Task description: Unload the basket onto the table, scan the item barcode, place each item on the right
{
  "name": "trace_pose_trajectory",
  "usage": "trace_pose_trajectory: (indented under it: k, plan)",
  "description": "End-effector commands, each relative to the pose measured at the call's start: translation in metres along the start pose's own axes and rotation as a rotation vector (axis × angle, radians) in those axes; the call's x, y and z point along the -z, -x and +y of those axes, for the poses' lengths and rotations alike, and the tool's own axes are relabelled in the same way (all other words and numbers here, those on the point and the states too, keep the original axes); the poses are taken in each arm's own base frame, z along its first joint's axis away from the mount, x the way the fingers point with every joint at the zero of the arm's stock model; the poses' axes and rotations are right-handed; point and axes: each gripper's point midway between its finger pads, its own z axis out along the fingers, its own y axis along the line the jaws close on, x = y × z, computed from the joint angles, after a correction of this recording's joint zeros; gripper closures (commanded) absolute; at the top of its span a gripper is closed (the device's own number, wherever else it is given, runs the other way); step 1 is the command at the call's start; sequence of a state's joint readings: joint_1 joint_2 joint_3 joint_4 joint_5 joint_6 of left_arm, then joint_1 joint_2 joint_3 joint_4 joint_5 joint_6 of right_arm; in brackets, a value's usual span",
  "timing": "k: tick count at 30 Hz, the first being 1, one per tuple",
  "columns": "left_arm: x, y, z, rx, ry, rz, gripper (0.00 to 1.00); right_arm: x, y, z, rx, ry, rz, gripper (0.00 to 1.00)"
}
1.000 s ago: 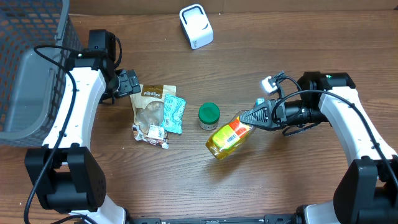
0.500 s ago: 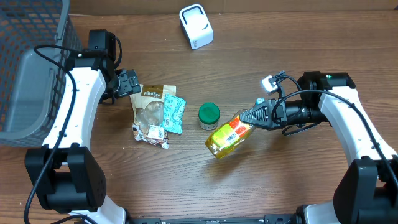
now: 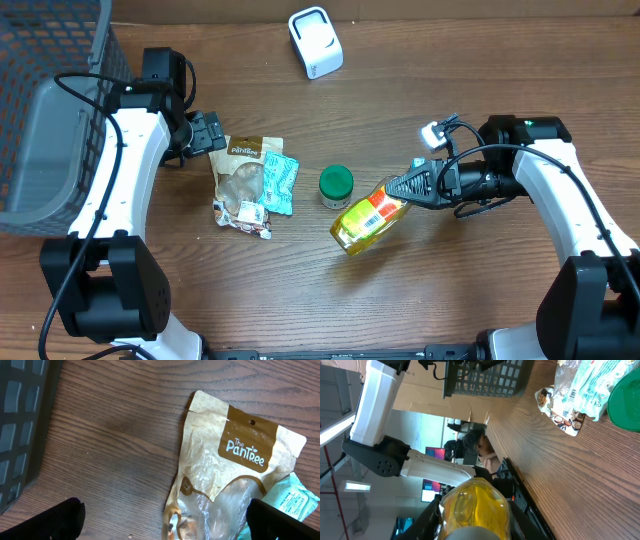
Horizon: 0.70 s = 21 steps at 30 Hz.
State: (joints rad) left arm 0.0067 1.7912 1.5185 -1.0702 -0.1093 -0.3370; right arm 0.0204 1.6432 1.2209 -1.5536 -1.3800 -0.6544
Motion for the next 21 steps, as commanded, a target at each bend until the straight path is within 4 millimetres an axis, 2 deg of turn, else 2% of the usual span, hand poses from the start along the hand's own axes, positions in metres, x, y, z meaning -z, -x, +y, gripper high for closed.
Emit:
trace_pose_trajectory:
  k: [1, 9, 21]
  plan:
    - [0.01, 0.006, 0.0, 0.003, -0.007, -0.034, 0.0, 0.0, 0.004, 0.011, 0.009, 0.052, -0.033, 0.71]
    - [0.01, 0.006, 0.0, 0.003, -0.006, -0.034, 0.0, 0.0, 0.004, 0.011, 0.02, 0.049, -0.033, 0.71]
    - [0.01, 0.006, 0.0, 0.003, -0.007, -0.034, 0.0, 0.0, 0.008, -0.005, 0.084, -0.018, -0.011, 0.75]
